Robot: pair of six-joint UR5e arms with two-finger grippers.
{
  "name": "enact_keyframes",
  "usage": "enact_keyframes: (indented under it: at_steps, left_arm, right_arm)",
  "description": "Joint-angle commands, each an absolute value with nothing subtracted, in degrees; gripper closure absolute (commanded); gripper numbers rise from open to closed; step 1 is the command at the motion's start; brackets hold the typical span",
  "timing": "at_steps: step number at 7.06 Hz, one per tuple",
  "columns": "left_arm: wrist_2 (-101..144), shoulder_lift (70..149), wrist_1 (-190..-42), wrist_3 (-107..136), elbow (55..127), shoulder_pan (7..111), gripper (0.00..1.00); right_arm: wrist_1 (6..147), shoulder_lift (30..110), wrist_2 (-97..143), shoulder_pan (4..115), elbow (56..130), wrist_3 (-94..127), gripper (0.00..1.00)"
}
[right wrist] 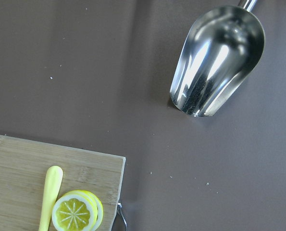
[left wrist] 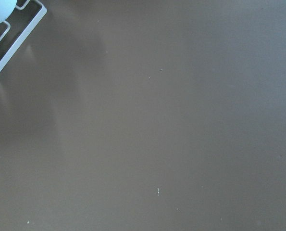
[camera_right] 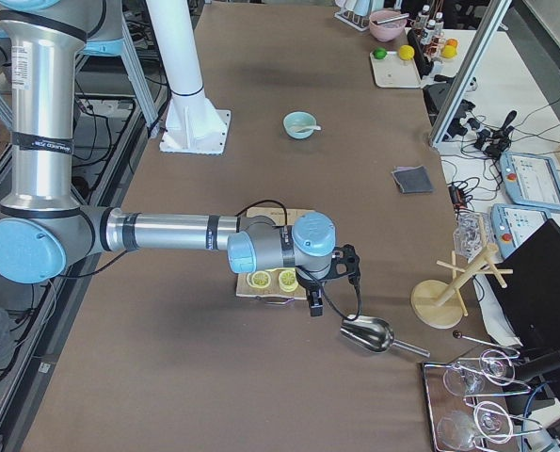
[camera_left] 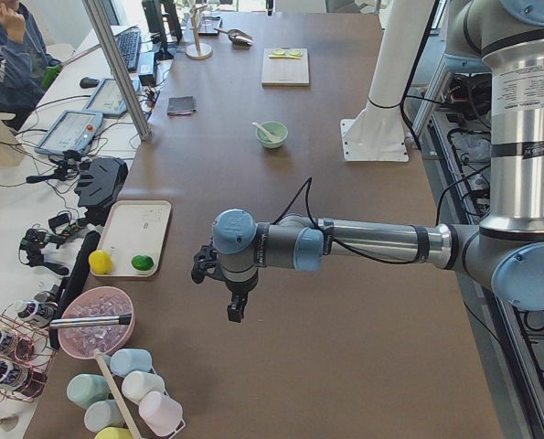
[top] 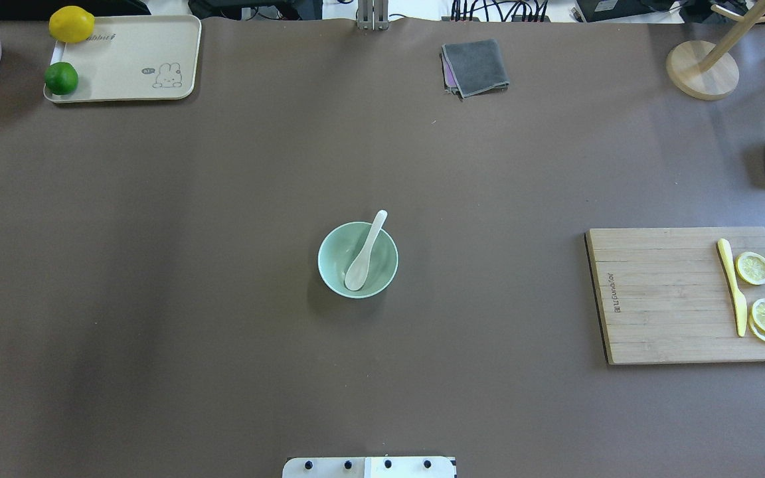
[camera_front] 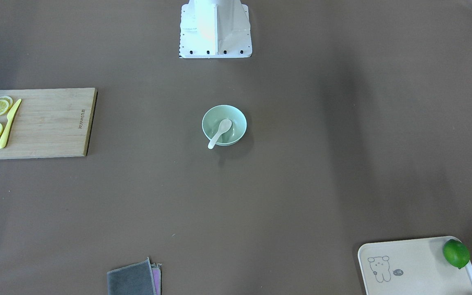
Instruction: Place spoon in bowl
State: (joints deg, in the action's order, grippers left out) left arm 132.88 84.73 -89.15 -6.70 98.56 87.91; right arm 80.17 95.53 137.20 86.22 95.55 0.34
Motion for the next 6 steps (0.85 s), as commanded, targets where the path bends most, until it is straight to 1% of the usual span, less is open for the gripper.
enact_keyframes:
  at_steps: [1, 2, 3, 6]
  left_arm:
    - [130.69, 84.9, -85.87, -6.94, 99.49, 87.8, 0.02]
    - [130.61, 84.82, -85.61, -6.94, 99.67, 87.8, 0.02]
    - [130.69, 84.03, -85.61, -6.94, 101.67, 87.8, 0.02]
    - [130.61, 84.11, -85.61, -6.94, 101.34, 87.71, 0.02]
  right_arm:
    - [80.16, 96.32, 137.54, 86.22, 95.97, 0.26, 0.0]
    - [79.9, 96.68, 137.81, 86.22, 97.54, 0.26, 0.0]
    - [79.98, 96.59, 137.64, 86.22, 97.38, 0.26, 0.0]
    - [79.63, 98.0, 140.44, 86.22, 98.61, 0.35, 0.0]
